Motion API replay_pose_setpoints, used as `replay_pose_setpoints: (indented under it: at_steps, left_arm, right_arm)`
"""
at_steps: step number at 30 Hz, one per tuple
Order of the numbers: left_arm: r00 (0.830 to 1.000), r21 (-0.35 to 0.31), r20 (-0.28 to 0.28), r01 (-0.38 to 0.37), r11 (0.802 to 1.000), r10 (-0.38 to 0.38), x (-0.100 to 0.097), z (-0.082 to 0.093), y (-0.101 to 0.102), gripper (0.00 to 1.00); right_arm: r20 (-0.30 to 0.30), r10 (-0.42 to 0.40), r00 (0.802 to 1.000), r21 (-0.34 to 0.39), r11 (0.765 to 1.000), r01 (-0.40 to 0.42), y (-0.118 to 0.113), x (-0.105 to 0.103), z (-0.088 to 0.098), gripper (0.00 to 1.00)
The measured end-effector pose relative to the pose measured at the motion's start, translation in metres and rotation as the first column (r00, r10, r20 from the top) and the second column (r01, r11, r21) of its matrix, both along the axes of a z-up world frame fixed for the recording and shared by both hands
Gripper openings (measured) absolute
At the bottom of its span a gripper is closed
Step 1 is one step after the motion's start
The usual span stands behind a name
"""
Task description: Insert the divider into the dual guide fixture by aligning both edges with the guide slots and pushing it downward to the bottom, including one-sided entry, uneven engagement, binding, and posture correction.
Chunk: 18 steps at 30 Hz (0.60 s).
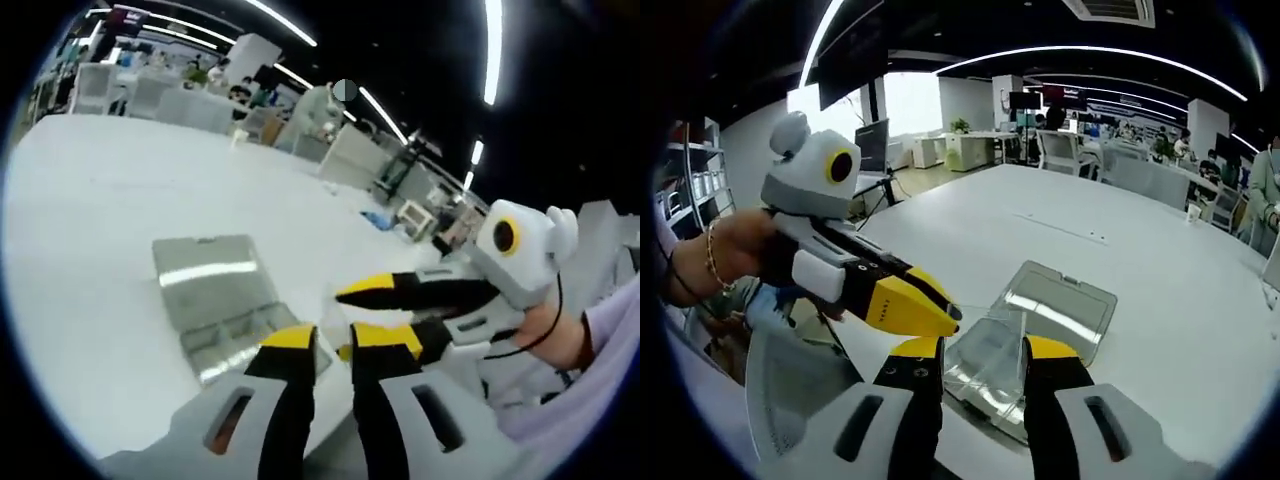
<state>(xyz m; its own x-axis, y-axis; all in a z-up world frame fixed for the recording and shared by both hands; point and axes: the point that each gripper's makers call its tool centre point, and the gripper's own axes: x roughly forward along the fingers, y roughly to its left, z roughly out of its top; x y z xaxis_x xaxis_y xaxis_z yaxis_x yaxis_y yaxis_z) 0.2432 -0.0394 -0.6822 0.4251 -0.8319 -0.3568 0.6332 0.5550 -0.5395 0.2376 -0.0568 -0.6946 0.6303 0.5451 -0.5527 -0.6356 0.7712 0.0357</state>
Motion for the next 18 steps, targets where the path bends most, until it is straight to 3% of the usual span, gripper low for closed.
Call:
replay_pose_setpoints:
  at_steps: [12, 18]
  left_arm:
    - [0.999, 0.008, -0.039, 0.005, 1.000, -0.004, -0.0038, -0.0047, 0.0010, 0.01]
    - [0.996, -0.023, -0.094, -0.008, 1.000, 0.006, -0.0054, -0.0046, 0.0010, 0.00]
  right_arm:
    - [0.005, 0.009, 1.000, 0.000, 1.000, -0.009, 0.0024, -0.0039, -0.0008, 0.27]
    - [0.007, 0.013, 1.000, -0.001, 1.000, -0.013, 0.0032, -0.0040, -0.0006, 0.27]
